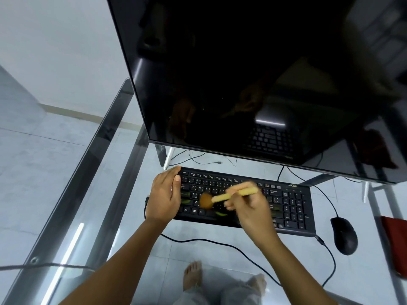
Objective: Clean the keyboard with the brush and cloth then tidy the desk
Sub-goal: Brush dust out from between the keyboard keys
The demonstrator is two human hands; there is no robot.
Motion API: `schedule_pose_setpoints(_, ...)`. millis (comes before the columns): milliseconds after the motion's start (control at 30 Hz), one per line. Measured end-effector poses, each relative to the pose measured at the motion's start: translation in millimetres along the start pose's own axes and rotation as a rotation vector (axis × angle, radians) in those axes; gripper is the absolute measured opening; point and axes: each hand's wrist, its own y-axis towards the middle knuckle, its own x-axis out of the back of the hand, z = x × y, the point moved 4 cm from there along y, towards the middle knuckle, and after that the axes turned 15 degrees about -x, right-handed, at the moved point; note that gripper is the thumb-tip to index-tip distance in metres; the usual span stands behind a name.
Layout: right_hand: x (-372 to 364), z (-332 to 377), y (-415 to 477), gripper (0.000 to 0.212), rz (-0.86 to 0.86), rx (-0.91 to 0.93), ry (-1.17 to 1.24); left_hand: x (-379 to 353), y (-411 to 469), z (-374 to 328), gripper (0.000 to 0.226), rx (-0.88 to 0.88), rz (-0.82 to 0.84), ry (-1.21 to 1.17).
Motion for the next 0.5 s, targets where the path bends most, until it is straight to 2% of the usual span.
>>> schedule_pose_setpoints(33, -9.3, -2.3, -1.7, 0.011, 0.126, -0.033, -0.074, 0.5, 0.1, 0.3, 0.048, -0.005, 0.001, 0.002)
schedule_pose_setpoints(67, -13.3, -3.2, -2.3, 0.011, 0.144, -0.034, -0.147, 1.1, 0.0, 0.7, 0.048, -0.006, 0.002, 0.002)
schedule_pose_setpoints(100, -11.8, -1.4, -0.4, 0.011, 0.077, -0.004, -0.165, 1.4, -0.2, 1.2, 0.047, -0.006, 0.002, 0.000)
schedule_pose_setpoints(167, 1.0, 4.4, 0.9, 0.012, -0.175, 0.106, -0.102, 1.0, -1.3, 2.1, 0.047, -0.010, -0.006, -0.003)
schedule_pose_setpoints(200, 0.9, 8.3, 0.5, 0.014, -0.174, 0.132, -0.077, 0.7, -1.3, 2.7, 0.048, -0.014, -0.012, -0.001)
schedule_pose_setpoints(233, -5.9, 12.7, -1.3, 0.014, -0.098, 0.136, -0.085, 0.3, -0.9, 3.3, 0.048, -0.018, -0.015, 0.005)
schedule_pose_setpoints(300, -26.5, 10.1, -6.2, 0.013, 0.163, 0.104, -0.222, 0.1, 0.2, 4.3, 0.048, -0.025, -0.011, 0.018)
schedule_pose_setpoints(333, -27.9, 9.0, -5.7, 0.013, 0.145, 0.127, -0.263, 0.0, 0.6, 3.7, 0.047, -0.026, -0.011, 0.017)
schedule_pose_setpoints(433, -6.3, 2.6, 6.7, 0.017, -0.205, 0.161, -0.068, -0.8, -1.1, 2.9, 0.048, -0.028, -0.019, 0.013)
schedule_pose_setpoints(500, -6.4, 1.2, 10.4, 0.016, -0.174, 0.126, -0.029, -1.0, -0.6, 3.9, 0.048, -0.030, -0.023, 0.012)
